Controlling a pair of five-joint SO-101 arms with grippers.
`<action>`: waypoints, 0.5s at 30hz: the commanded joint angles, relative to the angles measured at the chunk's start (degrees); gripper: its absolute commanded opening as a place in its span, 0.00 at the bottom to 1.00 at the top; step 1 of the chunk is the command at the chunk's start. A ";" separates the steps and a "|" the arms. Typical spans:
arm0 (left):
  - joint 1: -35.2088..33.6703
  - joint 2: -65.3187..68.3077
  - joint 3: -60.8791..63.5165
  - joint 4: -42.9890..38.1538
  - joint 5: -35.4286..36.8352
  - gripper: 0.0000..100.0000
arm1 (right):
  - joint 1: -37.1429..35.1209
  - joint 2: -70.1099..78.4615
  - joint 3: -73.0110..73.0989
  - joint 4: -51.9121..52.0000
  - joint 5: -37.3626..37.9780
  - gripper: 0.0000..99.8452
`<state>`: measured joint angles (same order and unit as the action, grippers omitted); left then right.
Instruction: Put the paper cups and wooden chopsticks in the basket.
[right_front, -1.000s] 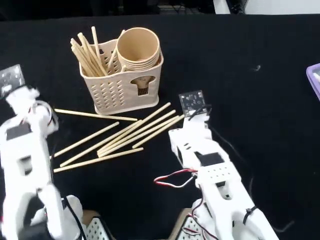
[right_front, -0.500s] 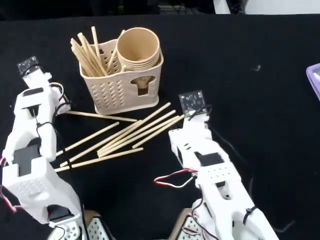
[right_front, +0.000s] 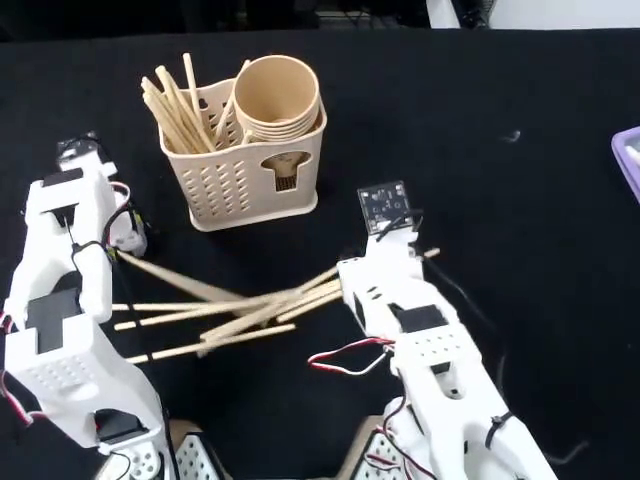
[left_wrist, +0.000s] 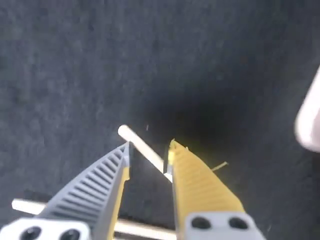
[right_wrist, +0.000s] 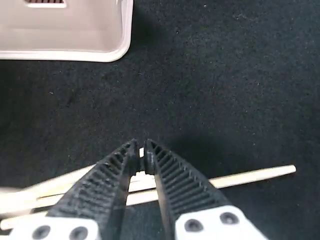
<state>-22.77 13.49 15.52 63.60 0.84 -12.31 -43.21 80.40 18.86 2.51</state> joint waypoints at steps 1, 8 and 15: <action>-3.38 -1.67 -2.68 6.33 -4.04 0.13 | -0.88 -1.27 -0.22 -1.32 0.26 0.03; -7.96 -1.67 -9.71 10.29 -5.27 0.13 | -0.88 -1.27 -0.22 -1.32 0.26 0.03; -8.66 -1.67 -17.36 18.73 -9.58 0.13 | -0.88 -1.27 -0.22 -1.32 0.26 0.03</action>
<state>-31.21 13.67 4.97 76.09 -4.00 -12.31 -43.21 80.40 18.86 2.51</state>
